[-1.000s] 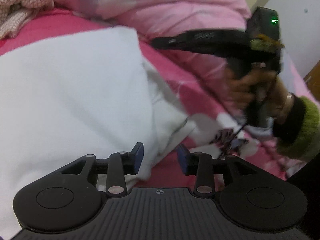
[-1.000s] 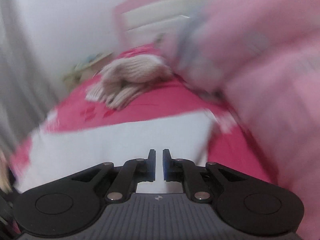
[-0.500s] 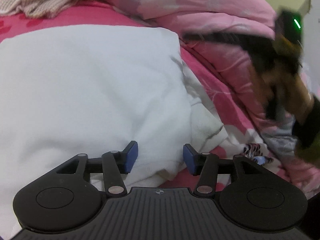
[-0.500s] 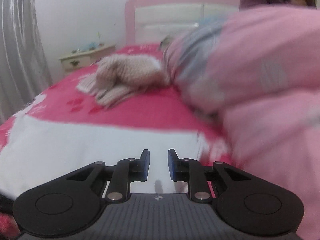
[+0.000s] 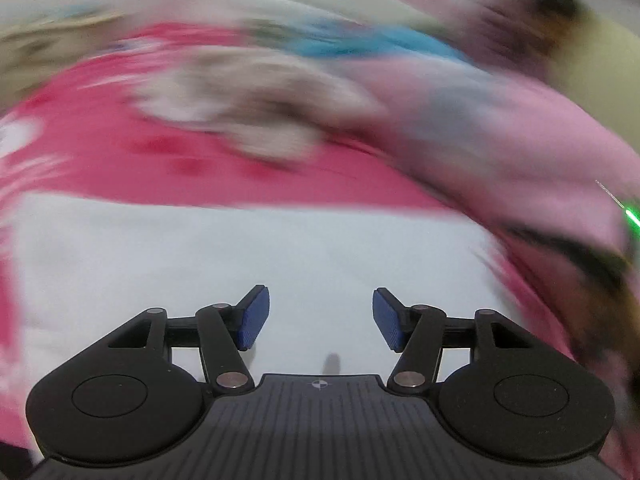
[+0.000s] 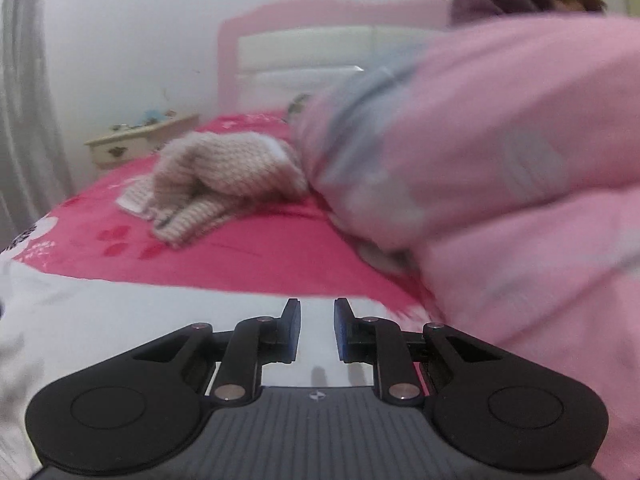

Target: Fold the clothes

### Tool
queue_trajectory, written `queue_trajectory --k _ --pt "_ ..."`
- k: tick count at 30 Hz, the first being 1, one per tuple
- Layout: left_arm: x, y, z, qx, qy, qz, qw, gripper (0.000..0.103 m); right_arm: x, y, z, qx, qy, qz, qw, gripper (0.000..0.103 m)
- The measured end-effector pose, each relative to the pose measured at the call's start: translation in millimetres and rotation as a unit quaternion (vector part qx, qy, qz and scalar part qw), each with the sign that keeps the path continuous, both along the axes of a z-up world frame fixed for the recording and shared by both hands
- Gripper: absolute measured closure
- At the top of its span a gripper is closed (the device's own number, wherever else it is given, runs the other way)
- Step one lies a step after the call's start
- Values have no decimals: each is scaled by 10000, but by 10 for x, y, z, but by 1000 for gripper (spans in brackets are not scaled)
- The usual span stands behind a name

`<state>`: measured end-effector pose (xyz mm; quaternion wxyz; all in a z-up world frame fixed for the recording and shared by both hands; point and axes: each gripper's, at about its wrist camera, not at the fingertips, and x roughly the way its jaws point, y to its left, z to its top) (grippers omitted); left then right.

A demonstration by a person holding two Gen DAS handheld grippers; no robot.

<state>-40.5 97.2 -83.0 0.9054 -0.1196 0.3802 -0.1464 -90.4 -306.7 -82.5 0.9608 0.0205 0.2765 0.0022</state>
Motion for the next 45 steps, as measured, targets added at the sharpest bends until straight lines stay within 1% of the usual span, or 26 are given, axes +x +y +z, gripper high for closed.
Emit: queue_trajectory --k 2,3,4,5,6,7,9,10,12,13,14,16,17,18,20,22,23,24,26,29,31,33,37,42,44,45 --pt "244 304 -140 148 233 1002 9946 46 71 49 -87 -80 11 17 10000 84" --pt "317 429 -231 318 329 1379 9894 46 152 23 -227 -97 255 -56 9996 84" --pt "343 566 -316 312 410 1633 9852 49 232 -4 -367 -115 499 -128 9986 84" --pt "347 708 -398 222 484 1829 9817 54 288 -31 -474 -122 679 -178 9975 88" --pt "317 826 -432 -17 480 1922 9802 57 274 -63 -489 -101 679 -168 9975 87" --pt "291 862 -402 -134 450 1938 9799 56 260 -80 -477 -101 665 -157 9976 87" --pt "258 867 -304 -188 402 1946 9799 48 239 -35 -297 -198 535 -118 9983 84" --pt "244 840 -238 -139 280 1838 9825 48 246 -10 -211 -205 401 -26 9990 84" --pt "300 709 -126 154 -71 1451 9893 47 267 39 -56 -231 162 144 9995 84" --pt "366 650 -107 369 -204 1385 9895 45 318 61 -45 -268 158 173 9994 84" --pt "440 594 -101 596 -319 1366 9883 45 403 65 -96 -281 237 145 9992 84" --pt "603 687 -221 897 -249 1668 9816 45 570 -9 -294 -358 587 -39 9976 84" --pt "686 753 -295 1033 -184 1850 9771 45 616 -67 -414 -347 777 -117 9963 88" --pt "719 868 -342 894 -9 2060 9745 46 639 -118 -500 -327 883 -168 9954 88" --pt "738 1142 -412 355 445 2496 9667 46 577 -100 -423 -402 787 -144 9960 88" --pt "638 1336 -325 -252 555 2693 9611 44 483 -43 -270 -327 665 -23 9972 86" --pt "580 1407 -263 -498 593 2704 9596 44 443 0 -201 -296 606 91 9977 86" --pt "545 1426 -234 -591 731 2635 9601 43 408 46 -133 -269 548 204 9979 85" --pt "495 1414 -209 -633 1100 2419 9620 42 373 157 -3 -199 443 428 9979 85" --pt "421 1396 -172 -694 1649 2086 9615 41 370 328 200 221 394 779 9959 81" --pt "291 1277 -162 -437 1731 1869 9660 37 431 497 326 475 472 1027 9925 75" --pt "177 1143 -190 -144 1755 1702 9696 36 461 659 429 648 615 1251 9881 71" --pt "8 982 -240 165 1770 1406 9740 35 571 1043 628 944 1122 1778 9731 63" --pt "-186 788 -271 1111 1435 1124 9769 33 855 1827 745 959 1844 2403 9482 55" --pt "-227 750 -278 1253 1332 1054 9775 30 990 2223 757 920 2085 2712 9352 51" --pt "-231 747 -292 1244 1340 1003 9780 25 1064 2446 734 893 2173 2902 9277 50"
